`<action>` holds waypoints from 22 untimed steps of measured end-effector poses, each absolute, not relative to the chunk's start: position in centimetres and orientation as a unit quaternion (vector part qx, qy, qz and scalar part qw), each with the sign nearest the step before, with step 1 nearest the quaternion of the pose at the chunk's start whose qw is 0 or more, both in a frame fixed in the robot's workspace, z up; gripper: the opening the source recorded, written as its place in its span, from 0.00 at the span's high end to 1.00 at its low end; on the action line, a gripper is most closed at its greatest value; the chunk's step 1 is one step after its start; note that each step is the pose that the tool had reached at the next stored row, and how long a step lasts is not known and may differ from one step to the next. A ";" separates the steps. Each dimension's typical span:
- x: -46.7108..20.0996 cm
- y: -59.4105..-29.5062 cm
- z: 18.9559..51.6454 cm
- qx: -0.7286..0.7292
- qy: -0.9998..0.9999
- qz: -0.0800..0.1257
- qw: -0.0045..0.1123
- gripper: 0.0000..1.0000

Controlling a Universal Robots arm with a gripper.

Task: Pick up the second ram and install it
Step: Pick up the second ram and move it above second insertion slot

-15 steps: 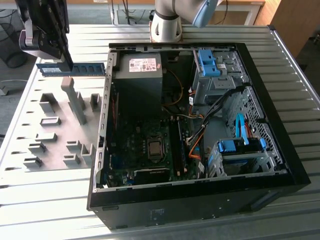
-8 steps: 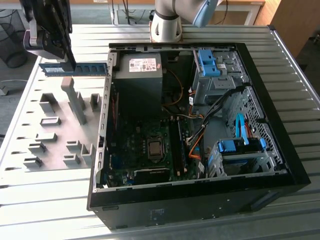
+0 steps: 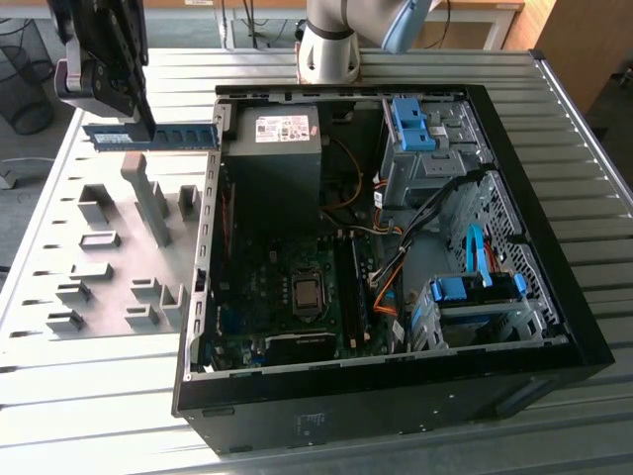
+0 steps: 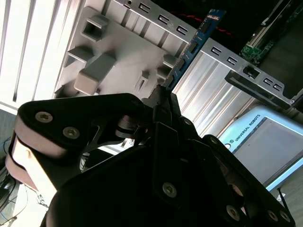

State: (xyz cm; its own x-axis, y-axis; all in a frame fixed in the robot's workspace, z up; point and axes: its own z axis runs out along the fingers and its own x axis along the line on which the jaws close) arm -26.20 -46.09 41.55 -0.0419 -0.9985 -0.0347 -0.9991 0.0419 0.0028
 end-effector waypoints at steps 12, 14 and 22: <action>-25.4 -46.1 41.5 -0.692 0.722 0.013 0.012 0.87; -25.2 -46.1 41.5 -0.692 0.722 0.013 0.012 0.87; -24.7 -46.1 41.5 -0.692 0.722 0.013 0.012 0.87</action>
State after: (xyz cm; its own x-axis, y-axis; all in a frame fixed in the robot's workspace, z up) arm -24.68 -46.09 41.54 -0.0419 -0.9985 -0.0347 -0.9991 0.0418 0.0028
